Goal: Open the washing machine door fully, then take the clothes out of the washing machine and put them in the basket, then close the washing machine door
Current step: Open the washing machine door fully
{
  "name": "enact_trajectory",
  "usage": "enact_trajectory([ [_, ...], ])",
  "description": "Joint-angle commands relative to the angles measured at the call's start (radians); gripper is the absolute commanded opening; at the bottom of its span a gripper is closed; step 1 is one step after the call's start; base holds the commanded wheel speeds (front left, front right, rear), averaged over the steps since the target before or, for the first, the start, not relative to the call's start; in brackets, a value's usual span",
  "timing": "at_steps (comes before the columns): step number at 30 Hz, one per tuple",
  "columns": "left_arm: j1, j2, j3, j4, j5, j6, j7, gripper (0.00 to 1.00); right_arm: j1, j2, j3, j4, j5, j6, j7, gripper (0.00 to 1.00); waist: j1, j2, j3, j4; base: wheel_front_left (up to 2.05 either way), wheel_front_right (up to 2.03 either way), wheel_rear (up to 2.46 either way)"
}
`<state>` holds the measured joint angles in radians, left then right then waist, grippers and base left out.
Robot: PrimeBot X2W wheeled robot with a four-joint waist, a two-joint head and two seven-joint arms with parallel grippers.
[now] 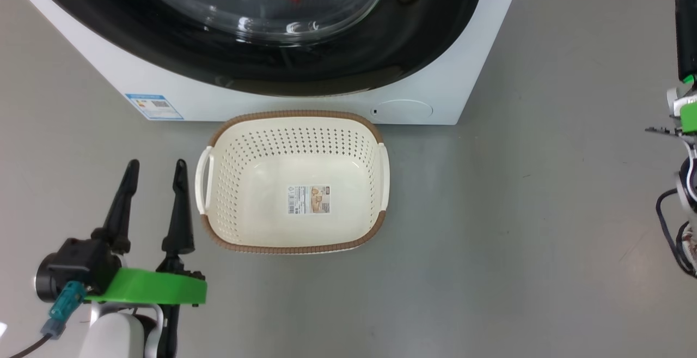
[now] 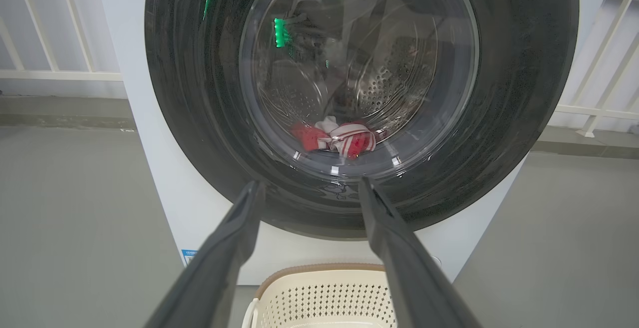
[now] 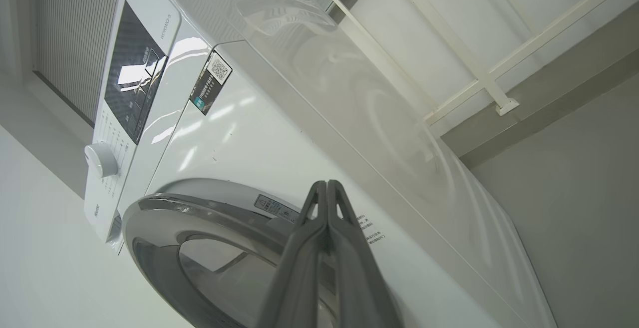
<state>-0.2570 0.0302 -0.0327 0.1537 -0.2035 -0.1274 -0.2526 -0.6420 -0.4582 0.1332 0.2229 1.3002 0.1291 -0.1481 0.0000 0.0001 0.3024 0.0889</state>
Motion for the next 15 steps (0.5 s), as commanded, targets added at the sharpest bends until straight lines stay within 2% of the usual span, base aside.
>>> enact_trajectory([
  [1,-0.025,0.02,0.034,-0.03,0.013,-0.003,-0.009,1.0,-0.02,-0.021,0.023,-0.026,0.01,0.002,0.01,0.0,0.0,-0.0001,0.007,0.002,0.0,0.0,0.0],
  [7,-0.034,0.02,0.034,-0.035,0.012,-0.003,-0.009,1.0,-0.089,-0.055,0.071,-0.006,0.082,0.002,0.071,0.0,0.0,-0.0001,0.029,0.004,0.0,0.0,0.0],
  [15,-0.041,0.02,0.027,-0.041,-0.001,-0.003,-0.009,1.0,-0.183,-0.074,0.084,0.062,0.216,0.002,0.199,0.0,0.0,-0.0001,0.062,0.018,0.0,0.0,0.0],
])
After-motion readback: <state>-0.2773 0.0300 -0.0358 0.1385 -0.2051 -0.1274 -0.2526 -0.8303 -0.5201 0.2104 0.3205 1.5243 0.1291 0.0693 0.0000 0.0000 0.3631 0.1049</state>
